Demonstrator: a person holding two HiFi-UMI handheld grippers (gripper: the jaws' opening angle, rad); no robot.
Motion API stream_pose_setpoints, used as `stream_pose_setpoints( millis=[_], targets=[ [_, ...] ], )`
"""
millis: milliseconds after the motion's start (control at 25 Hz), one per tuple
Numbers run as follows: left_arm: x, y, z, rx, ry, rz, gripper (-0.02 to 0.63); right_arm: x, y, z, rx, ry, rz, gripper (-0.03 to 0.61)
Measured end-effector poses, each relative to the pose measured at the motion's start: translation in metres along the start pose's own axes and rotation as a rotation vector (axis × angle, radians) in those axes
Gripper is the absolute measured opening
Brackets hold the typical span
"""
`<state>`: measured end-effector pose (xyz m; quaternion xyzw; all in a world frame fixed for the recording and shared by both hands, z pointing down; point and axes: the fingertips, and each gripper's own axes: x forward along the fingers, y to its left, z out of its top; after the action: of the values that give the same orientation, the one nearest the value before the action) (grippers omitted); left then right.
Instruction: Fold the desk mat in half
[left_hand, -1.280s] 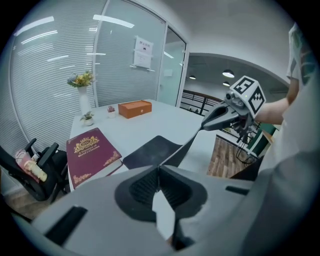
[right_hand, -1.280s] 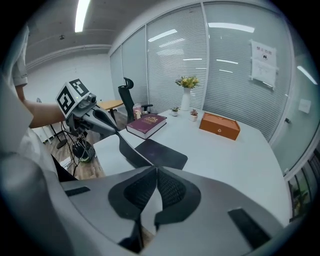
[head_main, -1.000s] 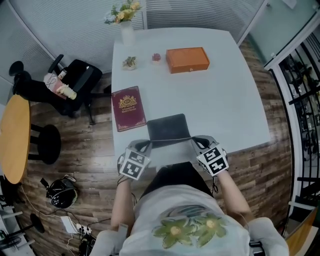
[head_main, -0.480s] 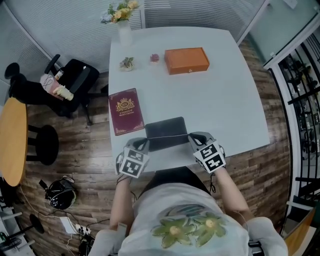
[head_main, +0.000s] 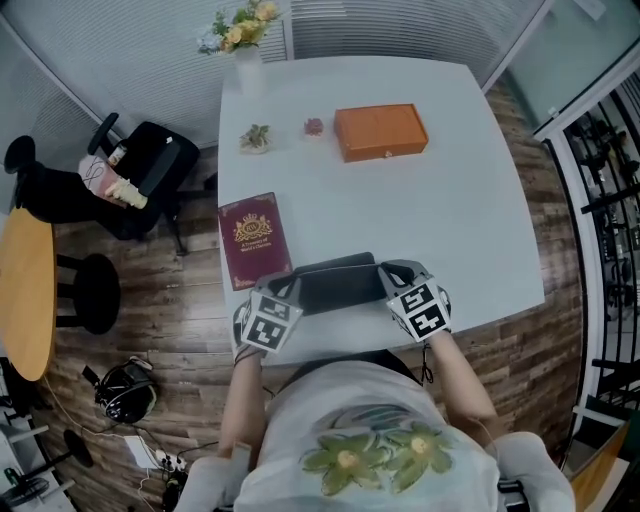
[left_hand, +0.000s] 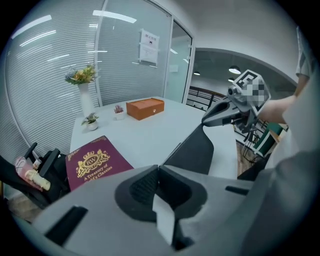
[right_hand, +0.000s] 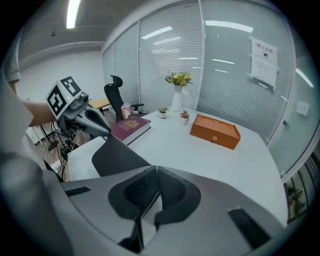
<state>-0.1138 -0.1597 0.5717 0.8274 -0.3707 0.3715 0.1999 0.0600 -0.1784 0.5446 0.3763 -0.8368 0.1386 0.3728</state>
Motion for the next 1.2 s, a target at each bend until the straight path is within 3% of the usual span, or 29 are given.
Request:
stream_pose_setpoints(
  millis=[240, 400, 560, 720, 760, 840, 920, 1200],
  targets=[
    [0.018, 0.016, 0.007, -0.01, 0.014, 0.002, 0.003, 0.018, -0.018, 0.002, 0.016, 0.032, -0.006, 0.017],
    [0.026, 0.02, 0.002, -0.017, 0.048, -0.023, 0.003, 0.032, -0.019, -0.006, 0.005, 0.079, 0.041, 0.017],
    [0.03, 0.004, -0.011, 0.001, 0.101, -0.09, 0.003, 0.045, -0.004, -0.031, 0.001, 0.153, 0.12, 0.017],
    [0.03, -0.013, -0.026, 0.003, 0.147, -0.134, 0.004, 0.049, 0.011, -0.051, 0.083, 0.22, 0.196, 0.02],
    [0.03, -0.018, -0.03, 0.004, 0.155, -0.15, 0.004, 0.048, 0.017, -0.056, 0.098, 0.239, 0.227, 0.036],
    [0.029, -0.031, -0.039, 0.01, 0.172, -0.196, 0.004, 0.046, 0.03, -0.068, 0.09, 0.285, 0.284, 0.133],
    [0.028, -0.044, -0.049, 0.019, 0.194, -0.249, 0.003, 0.045, 0.043, -0.082, 0.056, 0.331, 0.323, 0.133],
    [0.017, -0.066, -0.074, 0.097, 0.24, -0.353, 0.005, 0.029, 0.055, -0.102, 0.021, 0.356, 0.354, 0.135]
  ],
)
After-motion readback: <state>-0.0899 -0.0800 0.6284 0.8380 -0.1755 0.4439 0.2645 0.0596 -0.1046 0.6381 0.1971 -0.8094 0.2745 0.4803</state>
